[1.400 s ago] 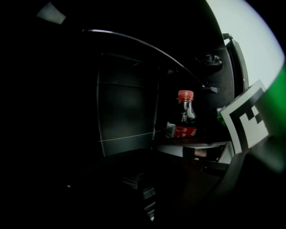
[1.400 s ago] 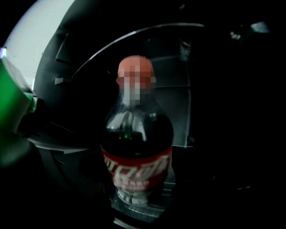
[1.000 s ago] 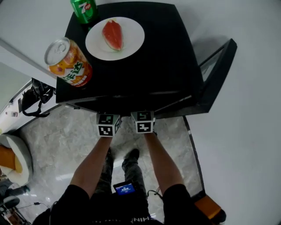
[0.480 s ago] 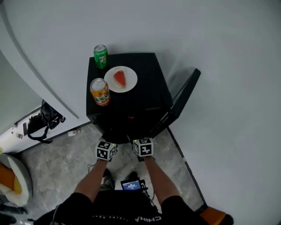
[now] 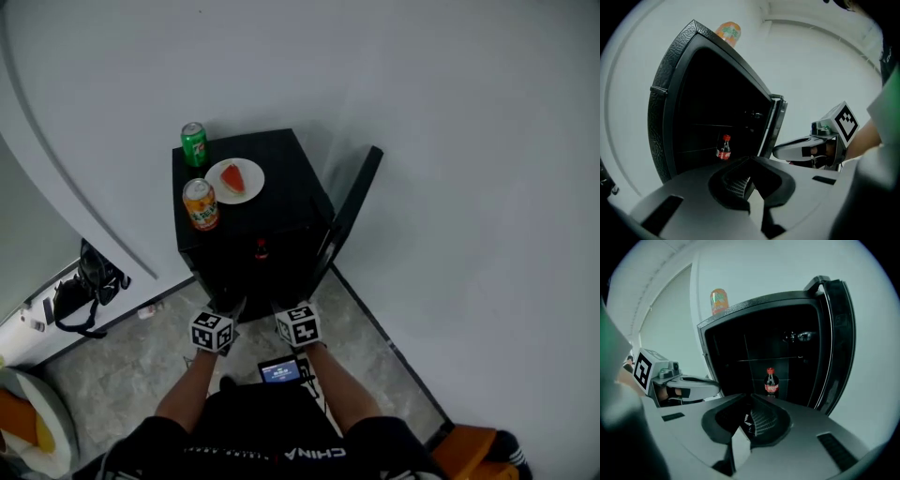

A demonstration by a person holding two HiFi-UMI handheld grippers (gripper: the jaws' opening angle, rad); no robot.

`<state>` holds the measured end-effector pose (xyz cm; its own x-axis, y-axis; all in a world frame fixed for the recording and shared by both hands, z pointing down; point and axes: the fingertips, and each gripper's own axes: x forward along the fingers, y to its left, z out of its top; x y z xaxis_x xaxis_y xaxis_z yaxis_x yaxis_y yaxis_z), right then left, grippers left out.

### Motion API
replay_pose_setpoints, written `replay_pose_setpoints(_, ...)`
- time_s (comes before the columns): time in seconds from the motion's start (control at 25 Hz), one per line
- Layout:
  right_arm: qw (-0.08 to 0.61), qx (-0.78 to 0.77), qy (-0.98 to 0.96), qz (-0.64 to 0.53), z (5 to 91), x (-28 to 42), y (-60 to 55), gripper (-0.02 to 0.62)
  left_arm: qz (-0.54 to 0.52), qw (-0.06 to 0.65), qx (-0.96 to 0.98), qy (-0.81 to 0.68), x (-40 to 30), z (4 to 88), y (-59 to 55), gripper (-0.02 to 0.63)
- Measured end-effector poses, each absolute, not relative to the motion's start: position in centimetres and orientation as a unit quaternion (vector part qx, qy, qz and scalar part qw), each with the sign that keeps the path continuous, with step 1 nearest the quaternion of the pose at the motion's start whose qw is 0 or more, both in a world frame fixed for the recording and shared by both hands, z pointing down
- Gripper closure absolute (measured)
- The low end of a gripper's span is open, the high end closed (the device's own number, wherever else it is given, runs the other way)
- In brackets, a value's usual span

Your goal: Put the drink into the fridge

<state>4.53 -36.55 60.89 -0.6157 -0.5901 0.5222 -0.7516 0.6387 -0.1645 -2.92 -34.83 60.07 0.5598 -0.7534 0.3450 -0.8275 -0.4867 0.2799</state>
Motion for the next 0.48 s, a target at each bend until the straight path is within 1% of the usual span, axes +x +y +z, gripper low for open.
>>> replay_pose_setpoints(0.28,0.2,0.366,-0.891,0.178,59.0,4.7,-36.4,0.577,0.076,0.196,0.882,-0.422,-0.5,58.2,-34.3,0.595)
replay_pose_setpoints(0.48,0.211,0.353,-0.894,0.176,59.5,6.2,-35.8,0.58,0.061,0.21,0.878,-0.425,0.8,58.5,-32.9,0.595)
